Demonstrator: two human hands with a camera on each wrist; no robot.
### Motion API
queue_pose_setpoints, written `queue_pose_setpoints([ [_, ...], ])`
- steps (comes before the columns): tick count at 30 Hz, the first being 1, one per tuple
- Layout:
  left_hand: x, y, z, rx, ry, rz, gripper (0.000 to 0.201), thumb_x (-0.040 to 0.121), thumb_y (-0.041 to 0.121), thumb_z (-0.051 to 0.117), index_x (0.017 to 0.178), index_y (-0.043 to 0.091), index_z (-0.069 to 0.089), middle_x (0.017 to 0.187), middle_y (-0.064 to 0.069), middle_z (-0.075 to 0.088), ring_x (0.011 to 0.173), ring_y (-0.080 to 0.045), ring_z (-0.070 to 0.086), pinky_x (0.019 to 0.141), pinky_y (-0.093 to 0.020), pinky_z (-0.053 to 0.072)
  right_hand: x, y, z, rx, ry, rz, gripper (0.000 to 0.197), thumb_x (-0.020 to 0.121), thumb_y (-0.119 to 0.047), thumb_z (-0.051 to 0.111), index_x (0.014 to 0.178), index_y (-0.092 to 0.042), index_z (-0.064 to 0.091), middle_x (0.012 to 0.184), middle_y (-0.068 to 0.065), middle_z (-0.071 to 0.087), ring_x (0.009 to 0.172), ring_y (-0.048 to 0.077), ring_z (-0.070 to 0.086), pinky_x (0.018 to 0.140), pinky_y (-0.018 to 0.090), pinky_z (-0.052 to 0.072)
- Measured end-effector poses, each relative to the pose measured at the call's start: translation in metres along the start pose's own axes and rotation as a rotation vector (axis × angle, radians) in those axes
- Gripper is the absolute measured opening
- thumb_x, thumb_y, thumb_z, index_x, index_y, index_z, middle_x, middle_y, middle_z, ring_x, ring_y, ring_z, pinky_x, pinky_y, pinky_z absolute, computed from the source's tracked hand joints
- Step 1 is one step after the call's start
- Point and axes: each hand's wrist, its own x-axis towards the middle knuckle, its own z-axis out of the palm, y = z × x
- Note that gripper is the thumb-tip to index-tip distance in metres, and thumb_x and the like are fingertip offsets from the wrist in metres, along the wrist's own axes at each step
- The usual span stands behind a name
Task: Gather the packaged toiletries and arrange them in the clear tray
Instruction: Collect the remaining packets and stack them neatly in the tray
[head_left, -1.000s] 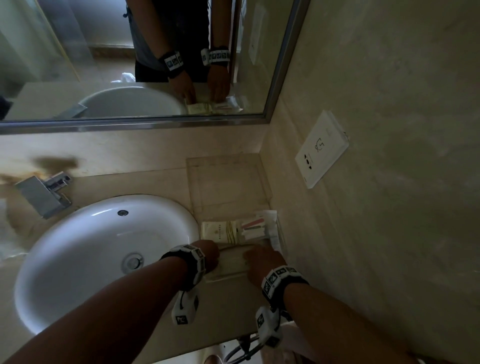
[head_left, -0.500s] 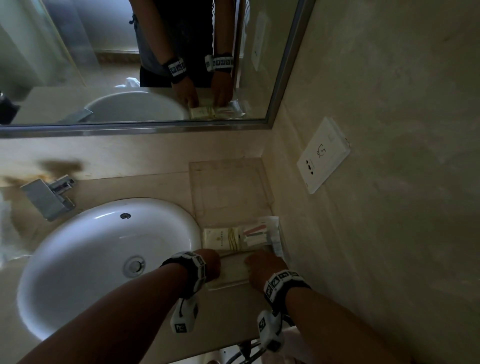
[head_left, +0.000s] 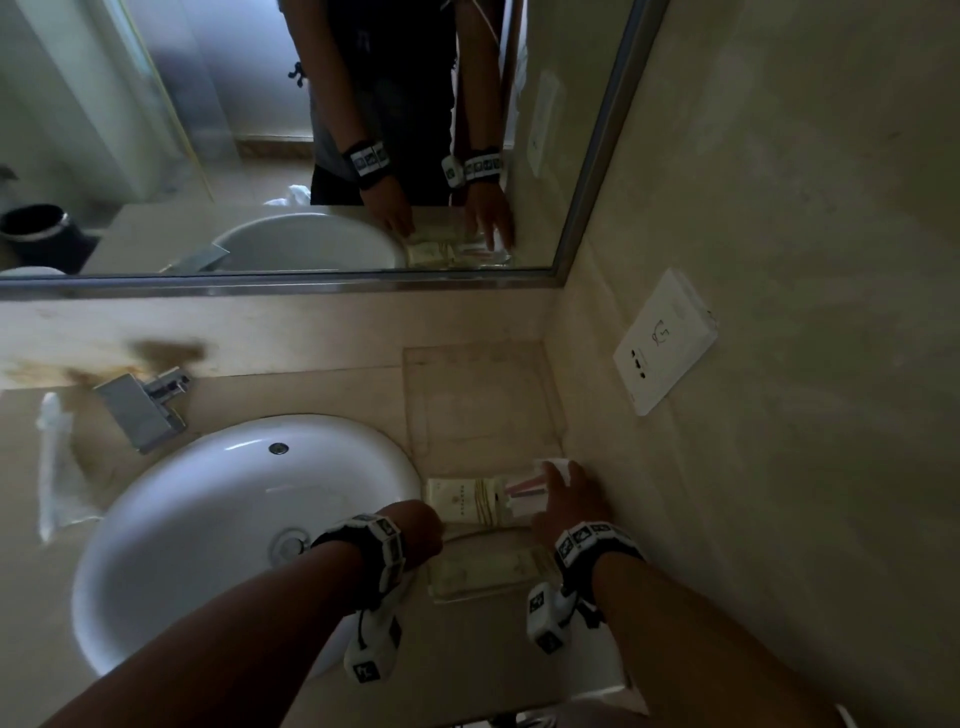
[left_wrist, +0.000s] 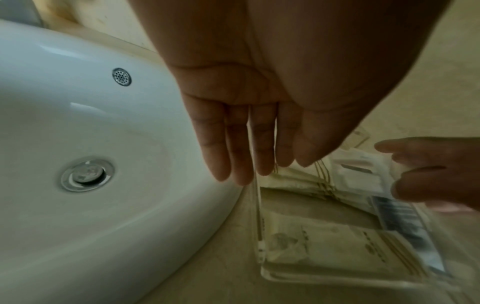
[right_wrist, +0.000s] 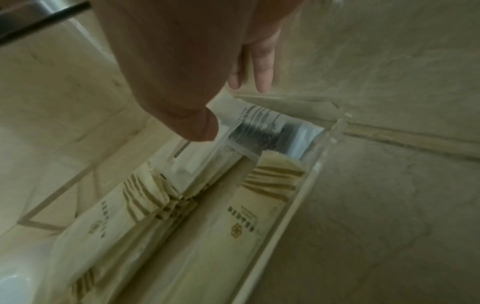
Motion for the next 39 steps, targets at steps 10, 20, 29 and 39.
queue_pose_setpoints([
  [10, -0.002, 0.010, -0.025, -0.247, 0.183, 0.105, 0.037, 0.098, 0.030, 0.046, 0.133, 0.025, 0.054, 0.142, -0.002, 0.047, 0.129, -0.022, 0.048, 0.108, -0.030, 0.040, 0.010, -0.006, 0.010, -0.113, -0.132, -0.046, 0.081, 0.092, -0.057, 0.048, 0.155, -0.037, 0.001, 0.163, 0.004, -0.014, 0.150, 0.033, -0.001, 0.121, 0.045, 0.018],
  [20, 0.015, 0.042, 0.000, -0.051, -0.004, 0.127, 0.055, 0.091, 0.039, 0.055, 0.144, 0.031, 0.041, 0.159, -0.001, 0.017, 0.141, -0.031, 0.026, 0.116, -0.039, 0.029, 0.016, -0.006, 0.018, -0.106, -0.234, -0.033, 0.080, 0.093, -0.046, 0.056, 0.155, -0.039, 0.004, 0.161, 0.009, -0.024, 0.150, 0.035, -0.005, 0.120, 0.044, 0.016],
  [29, 0.011, 0.034, -0.006, 0.005, 0.011, 0.169, 0.054, 0.092, 0.040, 0.052, 0.144, 0.029, 0.042, 0.161, 0.000, 0.014, 0.142, -0.031, 0.023, 0.116, -0.043, 0.028, 0.005, -0.004, 0.024, -0.138, -0.104, -0.096, 0.082, 0.090, -0.043, 0.052, 0.151, -0.046, -0.003, 0.161, 0.001, -0.023, 0.149, 0.032, 0.002, 0.118, 0.042, 0.025],
  [39, -0.013, 0.002, -0.038, -0.118, 0.117, 0.121, 0.055, 0.093, 0.045, 0.052, 0.144, 0.026, 0.042, 0.156, -0.002, 0.026, 0.138, -0.027, 0.033, 0.113, -0.036, 0.035, -0.029, -0.035, -0.005, -0.237, -0.028, -0.165, 0.087, 0.089, -0.050, 0.054, 0.153, -0.043, -0.005, 0.162, -0.001, -0.019, 0.150, 0.030, -0.003, 0.119, 0.043, 0.025],
])
